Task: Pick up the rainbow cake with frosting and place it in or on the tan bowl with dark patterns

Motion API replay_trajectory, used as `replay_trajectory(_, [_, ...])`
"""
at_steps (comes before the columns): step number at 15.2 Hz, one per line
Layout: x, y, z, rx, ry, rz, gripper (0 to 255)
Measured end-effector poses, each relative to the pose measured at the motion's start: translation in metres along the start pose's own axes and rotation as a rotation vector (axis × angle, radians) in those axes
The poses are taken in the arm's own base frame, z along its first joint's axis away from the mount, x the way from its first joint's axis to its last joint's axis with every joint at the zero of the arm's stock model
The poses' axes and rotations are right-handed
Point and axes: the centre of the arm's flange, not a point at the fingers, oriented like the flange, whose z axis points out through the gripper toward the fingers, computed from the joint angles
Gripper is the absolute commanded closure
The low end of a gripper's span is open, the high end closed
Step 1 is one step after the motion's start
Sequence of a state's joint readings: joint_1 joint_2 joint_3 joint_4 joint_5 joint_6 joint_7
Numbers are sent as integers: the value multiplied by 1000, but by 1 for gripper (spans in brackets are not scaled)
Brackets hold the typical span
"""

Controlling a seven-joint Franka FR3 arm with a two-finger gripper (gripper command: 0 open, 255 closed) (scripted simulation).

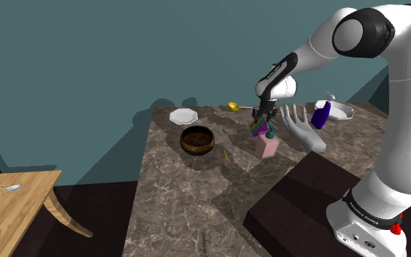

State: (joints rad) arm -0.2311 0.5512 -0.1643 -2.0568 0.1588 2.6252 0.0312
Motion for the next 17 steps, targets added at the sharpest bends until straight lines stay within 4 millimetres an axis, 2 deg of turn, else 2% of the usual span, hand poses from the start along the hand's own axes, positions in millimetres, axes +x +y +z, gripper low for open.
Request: replay_trajectory(17, [3,1,-91,0,0,0,255])
